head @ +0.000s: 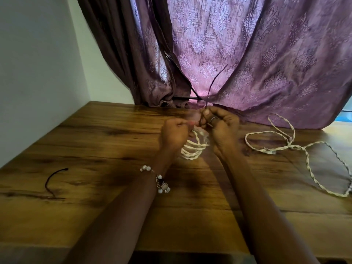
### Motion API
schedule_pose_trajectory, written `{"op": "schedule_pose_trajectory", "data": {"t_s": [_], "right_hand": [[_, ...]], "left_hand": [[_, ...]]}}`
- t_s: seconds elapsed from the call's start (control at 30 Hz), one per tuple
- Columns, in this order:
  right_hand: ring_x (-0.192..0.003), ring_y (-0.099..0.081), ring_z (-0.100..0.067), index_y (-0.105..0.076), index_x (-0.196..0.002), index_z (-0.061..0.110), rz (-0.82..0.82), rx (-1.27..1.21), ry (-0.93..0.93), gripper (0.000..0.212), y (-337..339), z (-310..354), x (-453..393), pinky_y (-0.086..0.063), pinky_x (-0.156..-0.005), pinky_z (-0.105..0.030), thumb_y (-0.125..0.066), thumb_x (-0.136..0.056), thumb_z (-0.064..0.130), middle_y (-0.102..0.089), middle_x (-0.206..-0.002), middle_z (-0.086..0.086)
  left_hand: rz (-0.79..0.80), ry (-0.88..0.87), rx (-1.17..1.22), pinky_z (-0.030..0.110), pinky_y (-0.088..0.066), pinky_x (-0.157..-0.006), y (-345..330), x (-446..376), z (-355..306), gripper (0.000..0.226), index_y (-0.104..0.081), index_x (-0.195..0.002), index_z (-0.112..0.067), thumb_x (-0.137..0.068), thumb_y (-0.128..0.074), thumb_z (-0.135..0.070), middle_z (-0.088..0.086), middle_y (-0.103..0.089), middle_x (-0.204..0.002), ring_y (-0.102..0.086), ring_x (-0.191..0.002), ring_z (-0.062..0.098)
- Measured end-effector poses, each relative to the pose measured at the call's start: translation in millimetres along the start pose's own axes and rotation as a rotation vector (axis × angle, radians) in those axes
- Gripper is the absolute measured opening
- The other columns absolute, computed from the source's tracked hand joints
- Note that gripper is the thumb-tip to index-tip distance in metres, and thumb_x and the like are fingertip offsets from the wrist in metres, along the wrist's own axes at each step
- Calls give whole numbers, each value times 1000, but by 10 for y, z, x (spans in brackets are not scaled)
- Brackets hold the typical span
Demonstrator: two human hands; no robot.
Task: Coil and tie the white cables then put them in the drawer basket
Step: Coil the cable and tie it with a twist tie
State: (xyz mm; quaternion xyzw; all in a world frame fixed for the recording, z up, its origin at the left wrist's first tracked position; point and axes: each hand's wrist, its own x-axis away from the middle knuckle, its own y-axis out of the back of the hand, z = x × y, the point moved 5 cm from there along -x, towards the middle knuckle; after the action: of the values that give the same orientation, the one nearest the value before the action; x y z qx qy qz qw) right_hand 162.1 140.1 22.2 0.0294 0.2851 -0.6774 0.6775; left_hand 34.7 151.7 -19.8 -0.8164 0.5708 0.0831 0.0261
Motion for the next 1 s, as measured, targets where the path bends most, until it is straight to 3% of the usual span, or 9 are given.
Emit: {"op": "schedule_pose_trajectory", "data": {"t_s": [0.07, 0.2, 0.4, 0.53, 0.67, 0.77, 0.83, 0.93, 1.0], "right_hand": [[-59, -63, -12, -63, -88, -9, 95, 54, -42, 9, -60, -80, 49, -53, -60, -23, -54, -88, -10, -67, -62, -2], [-66, -67, -4, -64, -83, 4, 316, 242, -65, 24, -137, -156, 112, -51, -62, -15, -53, -85, -17, -72, -67, 5], [-82, -71, -9, -67, -85, 1, 600, 310, -60, 29, -109, -67, 176, -52, -71, -17, -55, -79, -24, -75, -80, 2], [-99, -68, -27, -71, -90, 4, 276, 153, 123, 33, 182, 73, -41, -55, -84, -33, -54, -80, -22, -74, -98, -9], [-79, -67, -16, -66, -105, 2, 83, 213, -182, 19, 344, -229, -108, -55, -67, -27, -49, -96, 4, -70, -99, -12], [-56, -59, -12, -69, -87, 5, 67, 208, -434, 33, 342, -465, -28, -48, -50, -23, -48, -99, 26, -69, -72, -6], [-59, -60, -15, -67, -83, 0, 52, 140, -531, 38, 338, -523, -18, -51, -52, -24, -51, -97, 32, -69, -72, -8], [-87, -62, -26, -57, -112, -12, 46, -45, -665, 34, 278, -576, 34, -57, -74, -36, -54, -94, 17, -63, -103, -24], [-70, -65, -20, -55, -108, -11, 66, -128, -722, 24, 240, -554, 78, -59, -63, -29, -39, -96, 1, -64, -91, -20]], "left_hand": [[-17, 77, 132, 34, -58, -66, 78, -66, 83, 8, -76, -68, -19, -73, -75, -13, 1, -71, -61, -69, -60, 18], [74, 253, 486, 21, -52, -50, 177, -59, 112, 10, -66, -77, 1, -85, -62, 4, 5, -66, -52, -59, -43, 11], [162, 210, 405, 26, -58, -59, 265, -60, 49, 16, -69, -85, -2, -74, -72, 7, 10, -71, -65, -66, -54, 16], [233, 73, 272, 24, -55, -65, 288, -98, 11, 25, -72, -91, -8, -70, -76, 6, 9, -73, -80, -66, -62, 13], [320, -100, 173, 17, -52, -56, 217, -92, -65, 25, -69, -98, -4, -75, -72, 6, 7, -71, -82, -63, -58, 4], [379, -264, 29, 25, -56, -70, 174, -77, -79, 24, -66, -101, -5, -79, -70, 4, 7, -70, -88, -67, -76, 10], [375, -384, -98, 26, -54, -75, 151, -37, -101, 22, -67, -101, -7, -80, -70, -2, 7, -70, -91, -65, -81, 10], [337, -622, -289, 5, -41, -73, 76, 75, -216, 20, -68, -102, -5, -82, -68, -10, 2, -68, -91, -56, -79, -3], [299, -766, -342, 3, -37, -73, 43, 119, -269, 24, -68, -103, -2, -82, -65, -14, 6, -68, -93, -54, -84, -1]]}}
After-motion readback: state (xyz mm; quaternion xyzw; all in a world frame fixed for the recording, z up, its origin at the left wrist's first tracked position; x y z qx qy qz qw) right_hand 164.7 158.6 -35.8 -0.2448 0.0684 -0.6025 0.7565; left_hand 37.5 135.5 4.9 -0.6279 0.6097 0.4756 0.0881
